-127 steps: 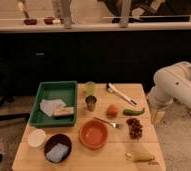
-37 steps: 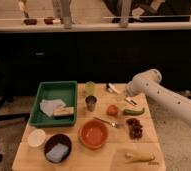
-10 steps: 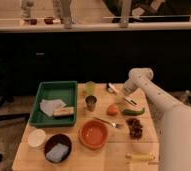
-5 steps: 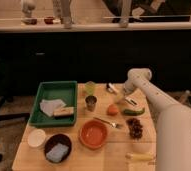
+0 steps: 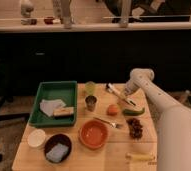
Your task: Place brush in red bowl
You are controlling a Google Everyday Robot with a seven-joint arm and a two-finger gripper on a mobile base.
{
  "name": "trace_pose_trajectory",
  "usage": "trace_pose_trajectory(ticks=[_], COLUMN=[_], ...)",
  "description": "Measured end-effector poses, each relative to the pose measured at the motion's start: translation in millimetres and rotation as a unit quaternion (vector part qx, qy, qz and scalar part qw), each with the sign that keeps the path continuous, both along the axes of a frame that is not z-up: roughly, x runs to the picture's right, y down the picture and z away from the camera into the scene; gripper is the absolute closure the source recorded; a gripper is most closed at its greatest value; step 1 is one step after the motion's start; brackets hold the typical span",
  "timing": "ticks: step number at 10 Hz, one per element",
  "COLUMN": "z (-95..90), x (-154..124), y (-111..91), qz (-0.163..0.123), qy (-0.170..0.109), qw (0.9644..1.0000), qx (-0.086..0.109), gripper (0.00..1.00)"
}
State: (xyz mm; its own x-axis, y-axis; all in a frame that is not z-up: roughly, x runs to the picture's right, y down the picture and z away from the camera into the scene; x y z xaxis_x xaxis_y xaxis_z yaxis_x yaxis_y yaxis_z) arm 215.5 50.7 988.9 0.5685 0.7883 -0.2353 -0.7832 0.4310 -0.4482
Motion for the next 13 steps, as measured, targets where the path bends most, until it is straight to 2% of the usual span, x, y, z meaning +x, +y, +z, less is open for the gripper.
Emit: trace_pose_trajectory(ticks=[2, 3, 5, 10, 13], z=[-2.0, -3.5, -8.6, -42.1, -73.4], x=[0.2, -0.1, -0.5, -2.7, -4.2], y=[-1.3, -2.6, -7.8, -37.0, -51.6], qz=[0.003, 0.003, 0.003, -0.001, -0.006], qy=[-0.004, -0.007, -0.011, -0.028, -0.043], qw=[1.0, 1.0, 0.9999, 0.9984, 0.9963], qx=[0.002, 0.004, 0.011, 0.049, 0.074], gripper=[0.95, 1.0, 1.0, 1.0, 1.0])
